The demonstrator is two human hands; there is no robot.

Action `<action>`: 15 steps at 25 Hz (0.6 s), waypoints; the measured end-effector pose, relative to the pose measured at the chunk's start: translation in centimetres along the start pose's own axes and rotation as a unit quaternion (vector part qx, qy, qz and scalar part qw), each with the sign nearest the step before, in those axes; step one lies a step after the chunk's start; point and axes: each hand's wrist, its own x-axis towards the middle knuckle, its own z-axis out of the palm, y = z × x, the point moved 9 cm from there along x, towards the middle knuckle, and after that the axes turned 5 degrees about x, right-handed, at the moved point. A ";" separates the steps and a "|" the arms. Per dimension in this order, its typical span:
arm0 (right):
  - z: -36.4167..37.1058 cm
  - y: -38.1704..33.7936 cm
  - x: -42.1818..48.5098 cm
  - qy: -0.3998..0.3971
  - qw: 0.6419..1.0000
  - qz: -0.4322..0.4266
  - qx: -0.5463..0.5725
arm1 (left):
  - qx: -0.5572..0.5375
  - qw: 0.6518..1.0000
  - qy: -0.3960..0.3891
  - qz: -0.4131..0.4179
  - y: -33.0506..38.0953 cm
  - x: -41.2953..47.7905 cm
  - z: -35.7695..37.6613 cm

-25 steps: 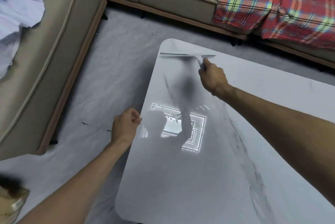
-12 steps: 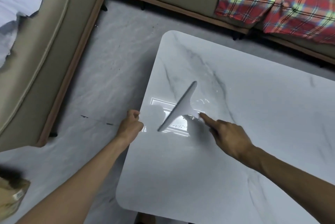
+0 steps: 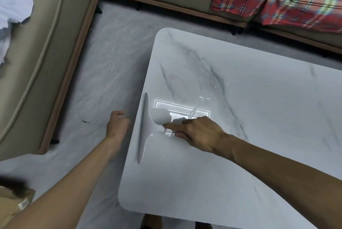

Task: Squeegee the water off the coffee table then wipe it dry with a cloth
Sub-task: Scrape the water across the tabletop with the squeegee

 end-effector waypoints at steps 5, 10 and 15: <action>2.7 -1.2 1.9 -0.004 0.998 -0.033 -0.061 | 0.066 0.997 0.003 0.044 -0.5 -0.9 0.4; 0.9 6.3 -5.8 0.035 0.998 0.039 -0.026 | 0.182 0.977 -0.071 0.086 -0.4 -2.8 4.5; -0.7 12.7 -13.5 0.023 0.989 0.143 -0.021 | 0.247 0.962 -0.093 0.075 -0.1 -3.1 5.8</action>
